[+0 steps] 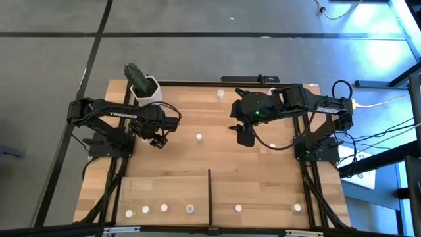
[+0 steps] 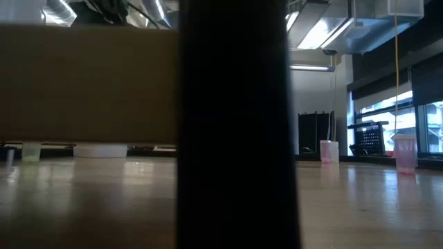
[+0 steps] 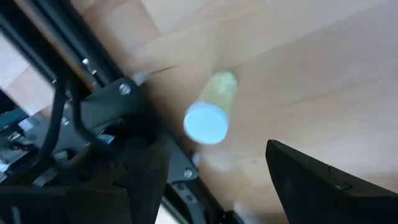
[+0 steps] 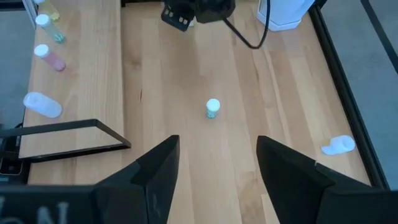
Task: Pick and place medicine bottles onto shelf by color
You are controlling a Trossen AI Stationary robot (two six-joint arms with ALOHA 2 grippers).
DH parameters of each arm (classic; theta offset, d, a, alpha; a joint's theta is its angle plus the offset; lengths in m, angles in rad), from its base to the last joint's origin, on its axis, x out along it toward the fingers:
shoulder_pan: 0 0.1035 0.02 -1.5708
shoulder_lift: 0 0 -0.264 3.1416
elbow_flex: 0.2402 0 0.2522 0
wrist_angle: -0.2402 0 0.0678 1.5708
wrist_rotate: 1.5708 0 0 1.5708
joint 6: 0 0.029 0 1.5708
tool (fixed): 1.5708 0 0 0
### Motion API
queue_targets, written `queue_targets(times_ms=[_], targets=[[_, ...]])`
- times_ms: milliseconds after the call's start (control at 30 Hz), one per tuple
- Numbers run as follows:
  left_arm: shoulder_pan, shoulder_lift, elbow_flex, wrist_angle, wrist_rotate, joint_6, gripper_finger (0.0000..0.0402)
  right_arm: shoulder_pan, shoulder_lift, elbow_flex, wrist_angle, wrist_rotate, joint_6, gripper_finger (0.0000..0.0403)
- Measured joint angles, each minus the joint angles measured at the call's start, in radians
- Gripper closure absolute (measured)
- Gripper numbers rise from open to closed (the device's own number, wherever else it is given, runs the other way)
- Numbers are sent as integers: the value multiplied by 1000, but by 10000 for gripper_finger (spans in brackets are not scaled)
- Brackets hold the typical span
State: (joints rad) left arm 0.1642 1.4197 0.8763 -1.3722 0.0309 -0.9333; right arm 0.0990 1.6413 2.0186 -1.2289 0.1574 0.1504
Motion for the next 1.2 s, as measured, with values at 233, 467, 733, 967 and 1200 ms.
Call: queue_targets(times_ms=[233,467,733,967,1200], targets=[[0,0,-49,75,-19,-6,145,0,0,0,7,0,-5,187],[0,0,-52,76,-35,-6,145,0,0,0,7,0,-31,187],[0,0,-52,76,-48,-7,146,0,0,0,23,0,-53,187],[0,0,-52,75,-48,-6,146,0,0,0,37,0,-54,187],[0,0,-52,72,-48,-6,146,0,0,0,37,0,-54,187]])
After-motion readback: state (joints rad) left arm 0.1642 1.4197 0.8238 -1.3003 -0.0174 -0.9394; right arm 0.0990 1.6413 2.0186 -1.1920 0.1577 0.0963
